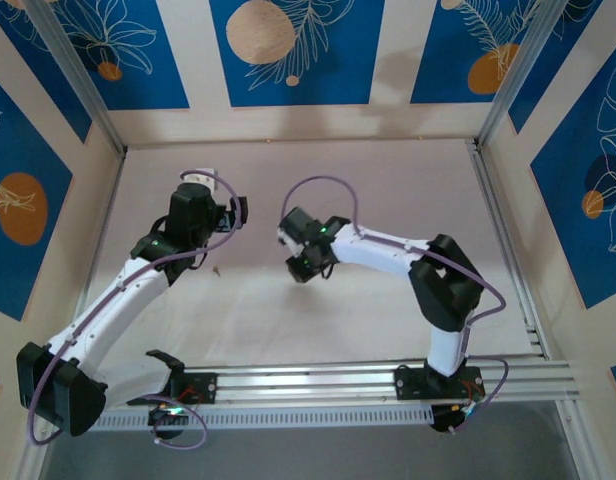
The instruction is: Unlock with the key
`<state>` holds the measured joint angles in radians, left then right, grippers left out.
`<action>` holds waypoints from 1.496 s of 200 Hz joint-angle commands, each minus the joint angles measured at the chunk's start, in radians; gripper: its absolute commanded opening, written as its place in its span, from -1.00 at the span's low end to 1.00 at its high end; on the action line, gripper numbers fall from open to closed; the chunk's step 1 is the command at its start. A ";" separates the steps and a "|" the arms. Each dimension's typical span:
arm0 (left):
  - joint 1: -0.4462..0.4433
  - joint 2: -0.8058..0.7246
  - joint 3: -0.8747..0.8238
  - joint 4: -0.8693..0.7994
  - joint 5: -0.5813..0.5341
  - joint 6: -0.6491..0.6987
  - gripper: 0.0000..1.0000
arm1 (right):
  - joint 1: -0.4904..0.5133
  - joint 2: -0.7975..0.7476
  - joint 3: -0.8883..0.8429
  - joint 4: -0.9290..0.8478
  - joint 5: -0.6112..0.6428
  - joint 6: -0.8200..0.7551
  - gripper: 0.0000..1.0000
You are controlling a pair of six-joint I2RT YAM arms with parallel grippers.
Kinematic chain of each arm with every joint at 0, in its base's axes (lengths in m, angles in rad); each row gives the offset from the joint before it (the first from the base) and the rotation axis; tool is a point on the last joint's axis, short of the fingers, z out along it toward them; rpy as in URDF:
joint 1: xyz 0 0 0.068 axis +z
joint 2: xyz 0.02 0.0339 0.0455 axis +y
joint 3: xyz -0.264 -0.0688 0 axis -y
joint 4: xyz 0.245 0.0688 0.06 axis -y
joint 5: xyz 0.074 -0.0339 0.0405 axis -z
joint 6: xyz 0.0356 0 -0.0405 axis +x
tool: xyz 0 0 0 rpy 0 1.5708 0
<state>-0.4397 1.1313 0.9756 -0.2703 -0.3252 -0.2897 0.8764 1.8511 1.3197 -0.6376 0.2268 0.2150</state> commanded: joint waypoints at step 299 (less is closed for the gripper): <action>0.016 0.032 -0.011 0.004 -0.020 -0.045 0.92 | 0.016 -0.029 -0.064 -0.052 -0.047 -0.134 0.07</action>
<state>-0.4358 1.1488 0.9665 -0.2687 -0.3058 -0.3061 0.9058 1.8889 1.2537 -0.6704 0.2008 0.0757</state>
